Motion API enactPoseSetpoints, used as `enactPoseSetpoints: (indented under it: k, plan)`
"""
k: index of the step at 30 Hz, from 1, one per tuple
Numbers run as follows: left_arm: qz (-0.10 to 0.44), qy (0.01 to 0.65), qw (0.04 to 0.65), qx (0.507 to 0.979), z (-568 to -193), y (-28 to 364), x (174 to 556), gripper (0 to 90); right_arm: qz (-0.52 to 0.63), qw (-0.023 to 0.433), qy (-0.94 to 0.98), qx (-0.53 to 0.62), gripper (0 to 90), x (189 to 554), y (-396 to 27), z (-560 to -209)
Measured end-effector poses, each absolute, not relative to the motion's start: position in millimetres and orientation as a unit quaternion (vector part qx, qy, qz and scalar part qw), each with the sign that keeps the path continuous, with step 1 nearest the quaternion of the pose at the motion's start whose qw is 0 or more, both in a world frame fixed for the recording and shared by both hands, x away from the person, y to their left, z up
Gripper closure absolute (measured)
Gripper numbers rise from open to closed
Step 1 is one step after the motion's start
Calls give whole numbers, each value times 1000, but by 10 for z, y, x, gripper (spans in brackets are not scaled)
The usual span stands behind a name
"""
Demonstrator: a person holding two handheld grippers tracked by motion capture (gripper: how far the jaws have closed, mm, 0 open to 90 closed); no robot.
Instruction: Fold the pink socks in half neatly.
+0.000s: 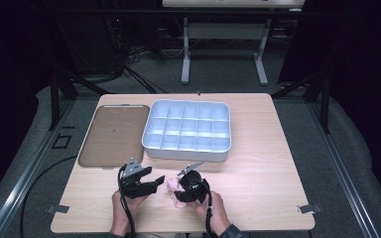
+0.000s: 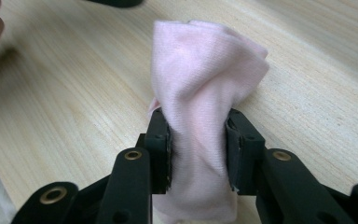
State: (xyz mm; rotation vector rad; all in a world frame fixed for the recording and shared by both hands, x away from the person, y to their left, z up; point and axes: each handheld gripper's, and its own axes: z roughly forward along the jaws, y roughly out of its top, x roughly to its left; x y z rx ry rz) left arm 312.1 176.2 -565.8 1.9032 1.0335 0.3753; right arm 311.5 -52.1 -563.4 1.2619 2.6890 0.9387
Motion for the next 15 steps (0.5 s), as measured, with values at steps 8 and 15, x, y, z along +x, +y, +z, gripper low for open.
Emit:
enactPoseSetpoints:
  k: [8,15]
  plan:
    - [150,440,406,787,-5853,1840,3032,282,297,-7,861,412,699,3155,-519,-5618]
    - [160,437,396,792,-5857,1804,2993,263,286,11,879,382,735,3159,-507,-5587]
